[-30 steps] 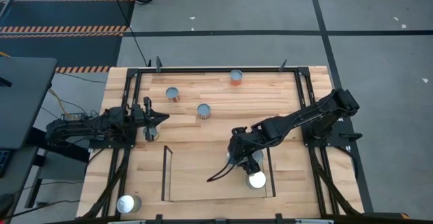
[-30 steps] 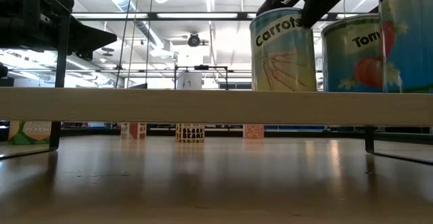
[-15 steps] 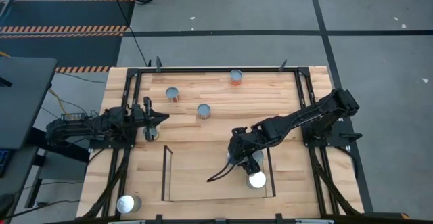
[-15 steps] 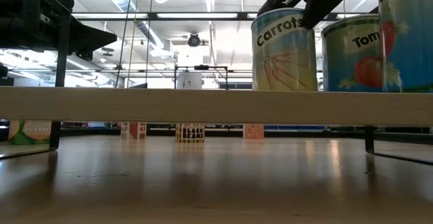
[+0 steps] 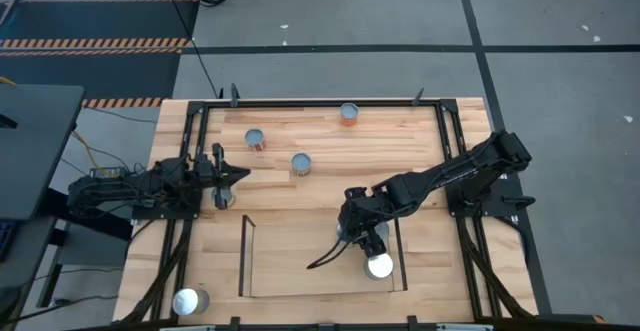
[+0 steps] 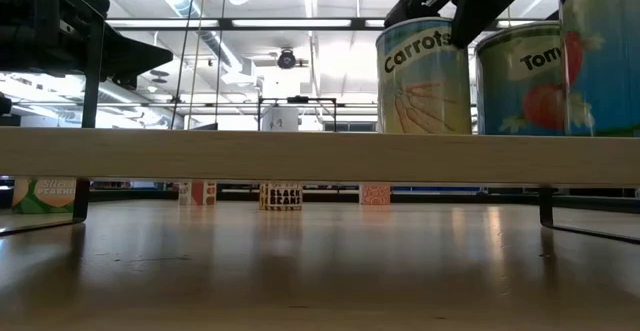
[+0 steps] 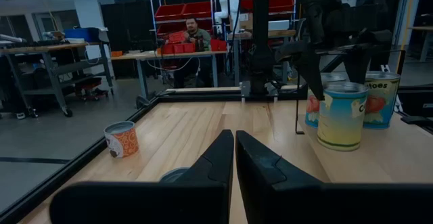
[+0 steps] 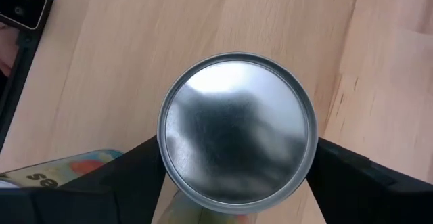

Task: Pick and place cans onto a shelf
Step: Put the canned carrots on the shelf

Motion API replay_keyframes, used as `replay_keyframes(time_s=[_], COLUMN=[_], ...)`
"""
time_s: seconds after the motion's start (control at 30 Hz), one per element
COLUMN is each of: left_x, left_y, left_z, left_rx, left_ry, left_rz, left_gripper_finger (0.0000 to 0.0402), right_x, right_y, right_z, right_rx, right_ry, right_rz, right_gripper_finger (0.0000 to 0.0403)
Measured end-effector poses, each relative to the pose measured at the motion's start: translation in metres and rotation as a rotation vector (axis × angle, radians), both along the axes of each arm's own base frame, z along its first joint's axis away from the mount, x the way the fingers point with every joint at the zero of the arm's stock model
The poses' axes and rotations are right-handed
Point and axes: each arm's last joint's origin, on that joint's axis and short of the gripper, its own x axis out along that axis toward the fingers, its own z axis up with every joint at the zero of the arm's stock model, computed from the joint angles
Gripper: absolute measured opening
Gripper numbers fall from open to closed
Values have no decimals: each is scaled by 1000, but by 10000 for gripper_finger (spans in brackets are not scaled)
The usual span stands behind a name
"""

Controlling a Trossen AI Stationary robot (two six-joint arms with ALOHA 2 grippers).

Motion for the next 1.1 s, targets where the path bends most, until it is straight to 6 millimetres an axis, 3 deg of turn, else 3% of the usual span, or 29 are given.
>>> replay_keyframes(time_s=[0.13, 0.47, 1.1], left_x=[0, 0, 0], left_y=[0, 0, 0], left_z=[0, 0, 0], left_rx=[0, 0, 0], left_ry=[0, 0, 0], left_rz=[0, 0, 0], left_gripper_finger=[25, 25, 25], right_x=[0, 0, 2], right_y=[0, -2, 0], right_z=[0, -3, -1], right_rx=[-2, -47, -14], right_ry=[-1, -3, -21], right_rz=[-1, -15, 4], right_gripper_finger=[322, 364, 368])
